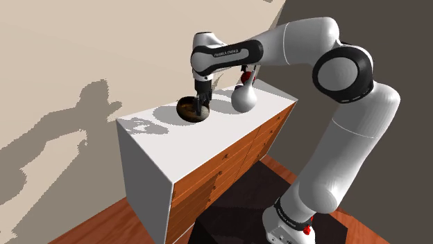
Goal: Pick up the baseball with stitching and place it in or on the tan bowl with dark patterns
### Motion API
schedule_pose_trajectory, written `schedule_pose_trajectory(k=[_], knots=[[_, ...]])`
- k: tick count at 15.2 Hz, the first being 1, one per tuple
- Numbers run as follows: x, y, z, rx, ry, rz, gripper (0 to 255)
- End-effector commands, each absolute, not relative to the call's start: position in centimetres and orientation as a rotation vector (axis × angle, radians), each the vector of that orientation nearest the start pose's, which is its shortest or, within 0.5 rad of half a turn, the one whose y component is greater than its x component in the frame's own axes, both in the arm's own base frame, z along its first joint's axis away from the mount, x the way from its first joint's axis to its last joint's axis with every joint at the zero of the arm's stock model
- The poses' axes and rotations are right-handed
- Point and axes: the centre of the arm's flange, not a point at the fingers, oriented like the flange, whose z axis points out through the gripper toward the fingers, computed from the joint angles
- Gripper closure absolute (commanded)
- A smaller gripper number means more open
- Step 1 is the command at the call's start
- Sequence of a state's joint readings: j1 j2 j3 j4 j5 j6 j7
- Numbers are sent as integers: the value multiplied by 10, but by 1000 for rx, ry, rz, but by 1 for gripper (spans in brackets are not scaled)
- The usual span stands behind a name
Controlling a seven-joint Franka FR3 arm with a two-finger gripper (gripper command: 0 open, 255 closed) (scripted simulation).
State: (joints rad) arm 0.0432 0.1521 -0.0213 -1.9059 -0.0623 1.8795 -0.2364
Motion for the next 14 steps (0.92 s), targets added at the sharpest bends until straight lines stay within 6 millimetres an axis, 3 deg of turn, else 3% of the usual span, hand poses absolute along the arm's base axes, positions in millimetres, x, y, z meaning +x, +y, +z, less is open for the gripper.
schedule_pose_trajectory(k=[1, 9, 14], knots=[[575, 8, 415, -3138, -446, 293, 255], [575, 8, 453, -3138, -446, 293, 255], [633, -23, 456, -3138, -446, 293, 255]])
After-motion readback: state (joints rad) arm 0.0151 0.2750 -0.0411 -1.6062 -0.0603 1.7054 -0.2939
